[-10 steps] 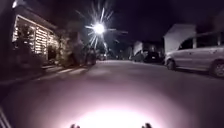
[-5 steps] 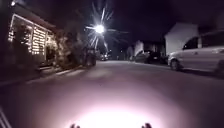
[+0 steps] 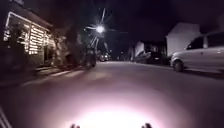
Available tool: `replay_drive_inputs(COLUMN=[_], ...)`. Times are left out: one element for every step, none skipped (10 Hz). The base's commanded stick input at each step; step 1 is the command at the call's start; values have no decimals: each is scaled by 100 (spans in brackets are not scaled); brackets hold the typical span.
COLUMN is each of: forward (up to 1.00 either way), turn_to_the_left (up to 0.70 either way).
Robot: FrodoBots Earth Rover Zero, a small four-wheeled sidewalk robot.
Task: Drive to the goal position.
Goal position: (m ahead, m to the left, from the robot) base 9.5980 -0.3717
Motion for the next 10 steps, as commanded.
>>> replay_drive_inputs(forward=[70, 70, 70, 70, 70, 70, 70, 70, 70, 70], turn_to_the_left=[0, 0, 19, 35, 33, 0, 0, 0, 0, 0])
